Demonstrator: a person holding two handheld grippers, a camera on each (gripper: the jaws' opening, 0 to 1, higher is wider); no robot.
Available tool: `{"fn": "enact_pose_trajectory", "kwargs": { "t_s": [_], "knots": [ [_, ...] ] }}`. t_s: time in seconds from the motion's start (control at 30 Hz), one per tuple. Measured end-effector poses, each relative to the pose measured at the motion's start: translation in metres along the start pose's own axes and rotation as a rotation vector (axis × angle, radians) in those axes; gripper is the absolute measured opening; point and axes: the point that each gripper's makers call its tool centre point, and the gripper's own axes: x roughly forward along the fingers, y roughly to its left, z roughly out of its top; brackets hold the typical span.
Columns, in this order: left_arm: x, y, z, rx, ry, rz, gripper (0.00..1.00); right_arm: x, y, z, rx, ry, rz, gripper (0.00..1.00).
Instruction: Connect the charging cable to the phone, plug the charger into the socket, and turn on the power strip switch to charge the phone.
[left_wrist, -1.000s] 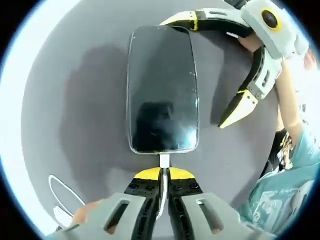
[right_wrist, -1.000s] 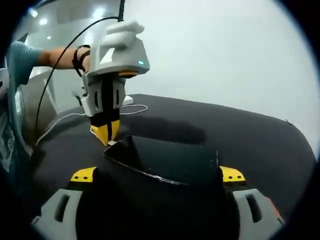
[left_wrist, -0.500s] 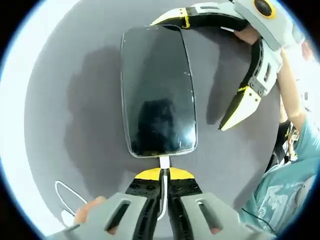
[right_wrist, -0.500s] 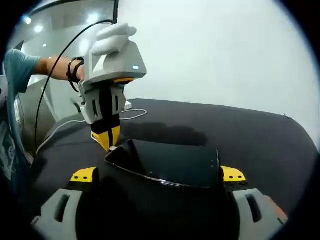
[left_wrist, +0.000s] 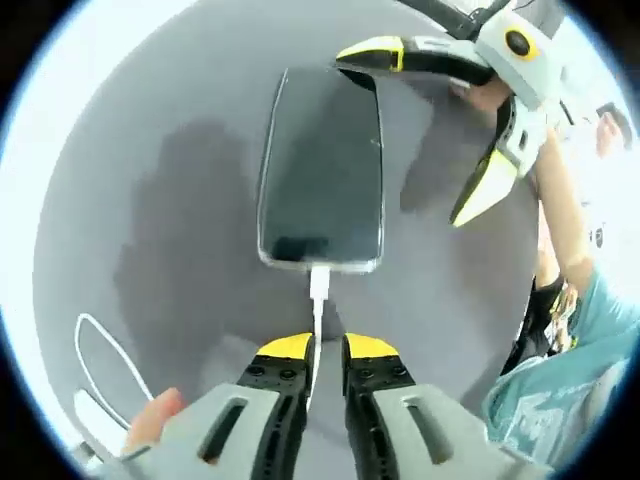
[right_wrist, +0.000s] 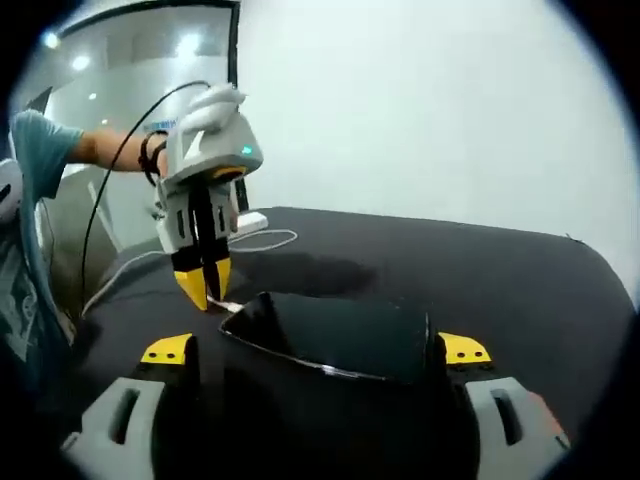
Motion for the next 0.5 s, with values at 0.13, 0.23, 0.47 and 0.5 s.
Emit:
{"fn": "enact_pose_trajectory", "kwargs": {
  "t_s": [0.13,0.23,0.47,0.5],
  "knots": [
    [-0.038,0.001,0.002,-0.072,-0.162,-0.035,0.07,-0.015,0.016,0.027,-0.051,-0.006,0.028,0.93],
    [-0.086,0.008,-0.011,-0.066,-0.309,-0.029,0.07,-0.015,0.033,0.045,-0.104,0.013,0.035,0.9],
    [-0.168,0.017,-0.074,-0.137,-0.575,-0.034,0.09,0.013,0.078,0.089,-0.195,-0.006,0.048,0.63],
    [-0.176,0.019,-0.084,-0.152,-0.608,-0.037,0.11,0.018,0.089,0.092,-0.182,-0.007,0.079,0.65]
  ]
}}
